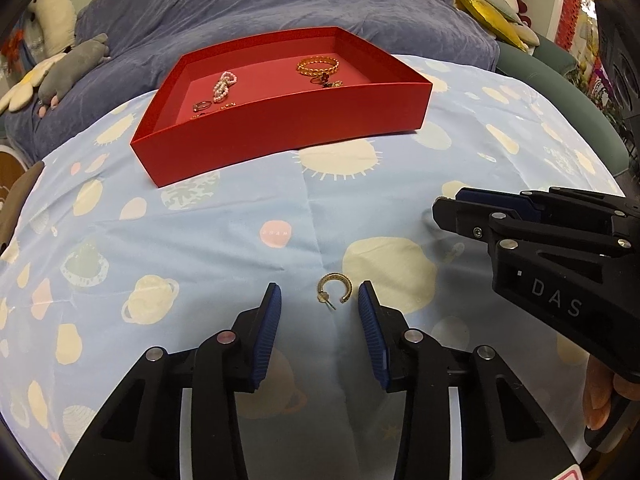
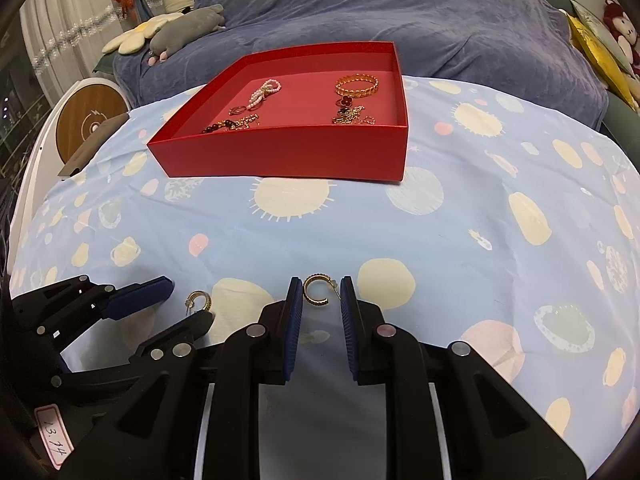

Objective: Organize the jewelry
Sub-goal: 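Grasp a gold hoop earring with the left tool while the right tool grasps another, then carry both hoop earrings into the red box and open both tools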

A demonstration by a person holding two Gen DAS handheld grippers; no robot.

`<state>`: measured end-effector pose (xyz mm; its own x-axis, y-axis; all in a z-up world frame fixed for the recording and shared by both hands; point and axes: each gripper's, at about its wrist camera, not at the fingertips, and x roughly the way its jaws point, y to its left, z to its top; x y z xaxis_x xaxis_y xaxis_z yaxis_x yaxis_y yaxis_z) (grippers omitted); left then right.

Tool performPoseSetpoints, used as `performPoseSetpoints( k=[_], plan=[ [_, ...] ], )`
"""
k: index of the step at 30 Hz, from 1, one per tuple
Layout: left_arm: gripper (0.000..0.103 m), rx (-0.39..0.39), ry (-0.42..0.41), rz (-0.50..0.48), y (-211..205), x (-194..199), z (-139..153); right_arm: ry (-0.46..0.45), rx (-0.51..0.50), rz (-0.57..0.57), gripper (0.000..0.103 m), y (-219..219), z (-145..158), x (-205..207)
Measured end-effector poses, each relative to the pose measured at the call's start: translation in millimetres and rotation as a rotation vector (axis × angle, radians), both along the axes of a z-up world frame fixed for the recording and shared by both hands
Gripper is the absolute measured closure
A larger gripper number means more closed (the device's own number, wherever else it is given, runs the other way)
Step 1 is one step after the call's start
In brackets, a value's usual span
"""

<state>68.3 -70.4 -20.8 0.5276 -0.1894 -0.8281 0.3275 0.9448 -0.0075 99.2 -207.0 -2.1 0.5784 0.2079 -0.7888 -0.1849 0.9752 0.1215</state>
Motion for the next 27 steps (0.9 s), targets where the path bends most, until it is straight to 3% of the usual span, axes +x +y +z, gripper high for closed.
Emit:
performPoseSetpoints(
  k=[8,27],
  plan=[
    [0.088,0.007,-0.009,0.001,-0.1,0.0,0.2,0.001,0.002,0.001,0.084,-0.8,0.3,0.4],
    [0.089,-0.01,-0.004,0.03,13.3,3.8,5.7,-0.012,0.015,0.021,0.084,14.8,8.1,2.3]
  ],
)
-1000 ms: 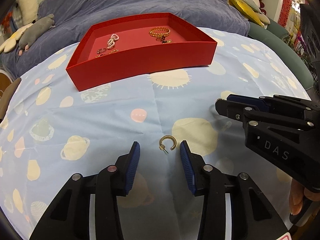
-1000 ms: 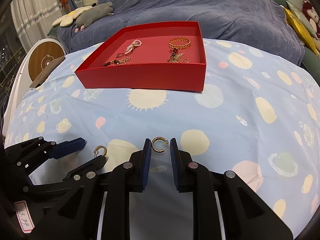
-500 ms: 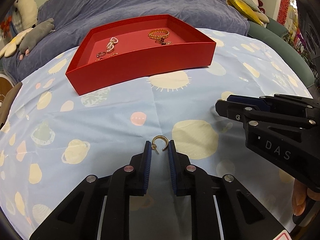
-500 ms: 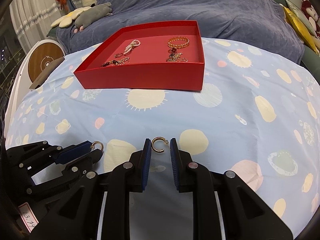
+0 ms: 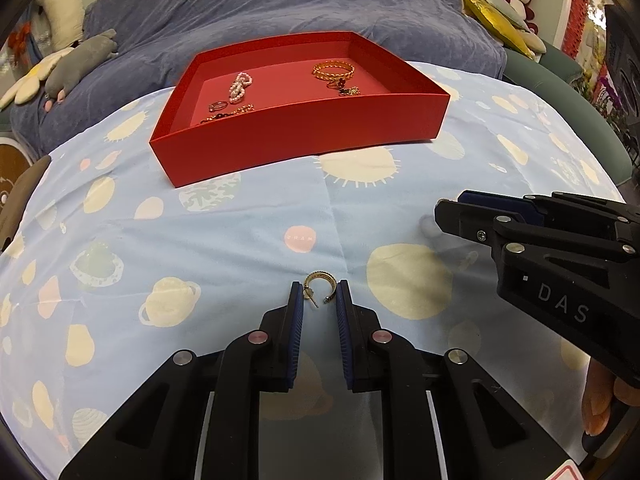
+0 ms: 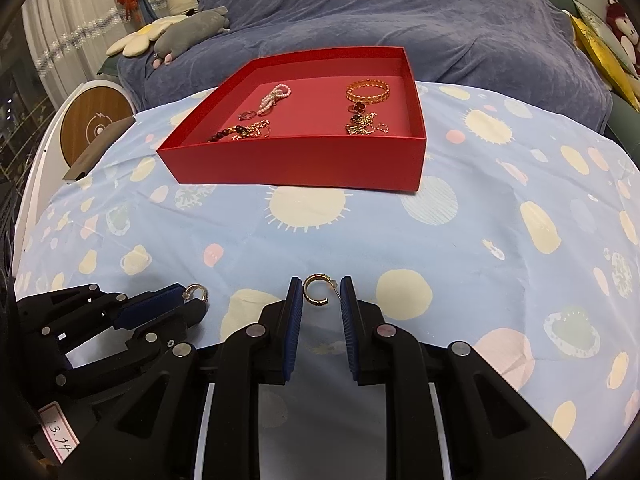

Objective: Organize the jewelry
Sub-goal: 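Carry both hoop earrings into the red box and open both tools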

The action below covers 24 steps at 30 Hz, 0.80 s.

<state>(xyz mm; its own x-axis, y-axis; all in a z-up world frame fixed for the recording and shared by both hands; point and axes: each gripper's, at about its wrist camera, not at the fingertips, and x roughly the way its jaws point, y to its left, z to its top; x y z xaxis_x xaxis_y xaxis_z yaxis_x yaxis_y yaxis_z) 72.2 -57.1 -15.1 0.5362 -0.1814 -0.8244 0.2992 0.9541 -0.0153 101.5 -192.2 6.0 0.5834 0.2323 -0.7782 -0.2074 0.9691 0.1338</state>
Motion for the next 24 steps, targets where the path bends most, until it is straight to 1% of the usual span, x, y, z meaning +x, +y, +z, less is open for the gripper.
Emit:
performPoseSetpoints(
  k=[14,24],
  plan=[
    [0.089,-0.028,-0.014,0.061,22.8,7.0,13.9,-0.013,0.015,0.029,0.084,20.2,6.7,5.4],
    [0.089,-0.055,-0.045,0.082,25.1,14.2,30.3,-0.052,0.041,0.031,0.084,27.8,25.6,13.1]
  ],
)
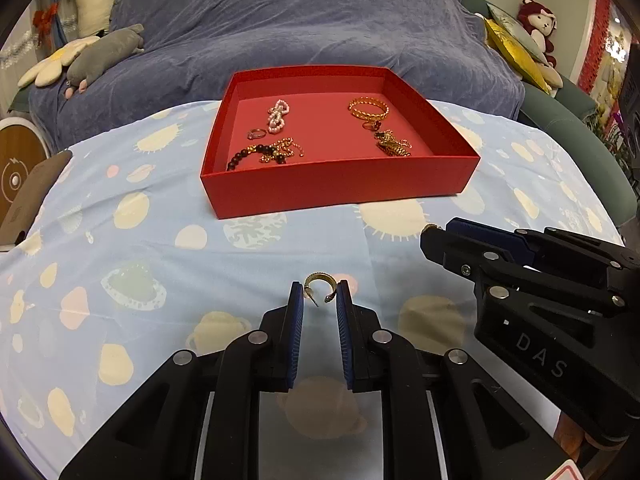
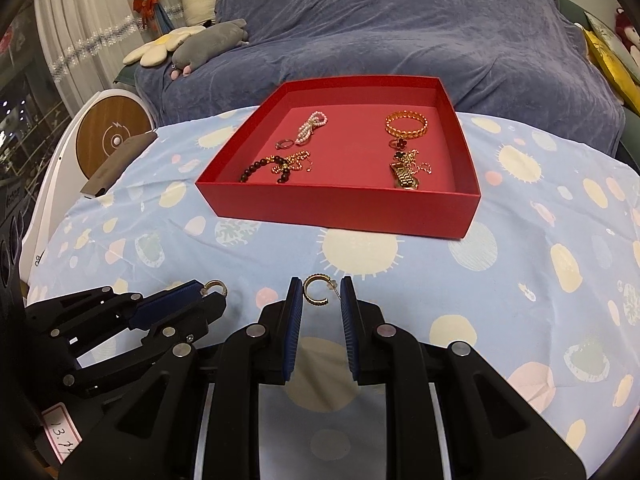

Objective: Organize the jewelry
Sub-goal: 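Carry both hoop earrings into the red box and open both tools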

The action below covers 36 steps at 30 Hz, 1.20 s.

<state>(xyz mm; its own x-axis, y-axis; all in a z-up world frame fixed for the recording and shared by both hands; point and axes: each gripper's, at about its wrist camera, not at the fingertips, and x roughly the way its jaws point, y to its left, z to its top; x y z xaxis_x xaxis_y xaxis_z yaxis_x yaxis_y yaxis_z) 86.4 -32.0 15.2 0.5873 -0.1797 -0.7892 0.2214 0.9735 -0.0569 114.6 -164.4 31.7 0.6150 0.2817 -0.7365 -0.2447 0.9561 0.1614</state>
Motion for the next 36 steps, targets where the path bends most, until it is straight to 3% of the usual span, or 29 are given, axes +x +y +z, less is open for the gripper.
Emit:
performPoseSetpoints(
  k=[11,21,36],
  plan=[
    [0.089,-0.053,-0.044,0.062,11.8,23.1,26.9,-0.038,0.024,-0.021,0.084,-0.2,17.1,12.9],
    [0.089,-0.002,-0.115,0.094,16.8,68.5,46.8,-0.073,0.005,-0.036,0.084,-4.6,32.4,58.2],
    [0.088,0.022,-0.094,0.123,11.1,173.9,18.6,-0.094,0.024,-0.052,0.084,-5.3,10.9,146.7]
  ],
)
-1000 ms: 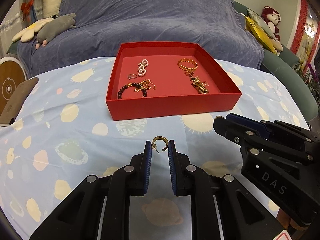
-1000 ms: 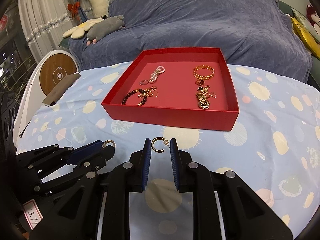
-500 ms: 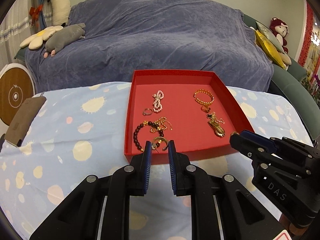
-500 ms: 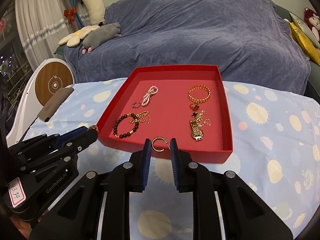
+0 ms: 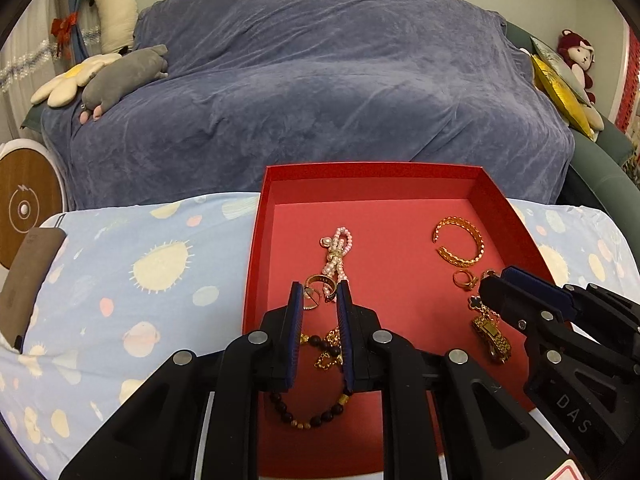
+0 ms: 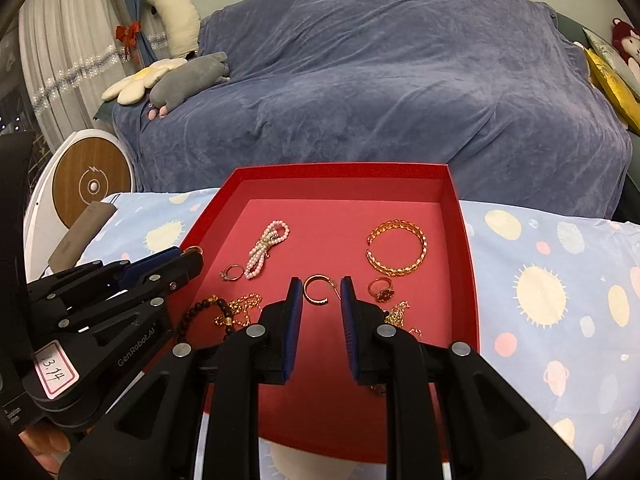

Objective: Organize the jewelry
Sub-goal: 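Carry both hoop earrings into the red box and open both tools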

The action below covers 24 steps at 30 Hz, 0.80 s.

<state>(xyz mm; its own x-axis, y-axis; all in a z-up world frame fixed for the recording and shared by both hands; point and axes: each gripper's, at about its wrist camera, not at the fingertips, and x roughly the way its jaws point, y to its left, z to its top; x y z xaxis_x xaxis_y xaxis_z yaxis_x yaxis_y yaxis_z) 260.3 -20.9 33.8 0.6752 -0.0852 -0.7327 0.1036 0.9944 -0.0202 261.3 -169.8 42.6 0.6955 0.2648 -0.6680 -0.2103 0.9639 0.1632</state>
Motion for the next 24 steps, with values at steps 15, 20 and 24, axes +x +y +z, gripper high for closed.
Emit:
performPoseSetpoints(
  k=[15,20,24],
  plan=[
    [0.088,-0.007,-0.001,-0.01,-7.3,25.7,-19.5,0.002,0.026,0.014,0.084,-0.2,-20.0,24.5],
    [0.088,-0.011,0.007,-0.003,-8.7,28.6,-22.9,-0.004,0.017,0.022,0.084,4.5,-20.4,26.1],
    [0.088,-0.015,0.005,-0.002,-9.9,29.6,-21.7,-0.012,0.018,0.019,0.084,6.0,-19.2,27.1]
  ],
)
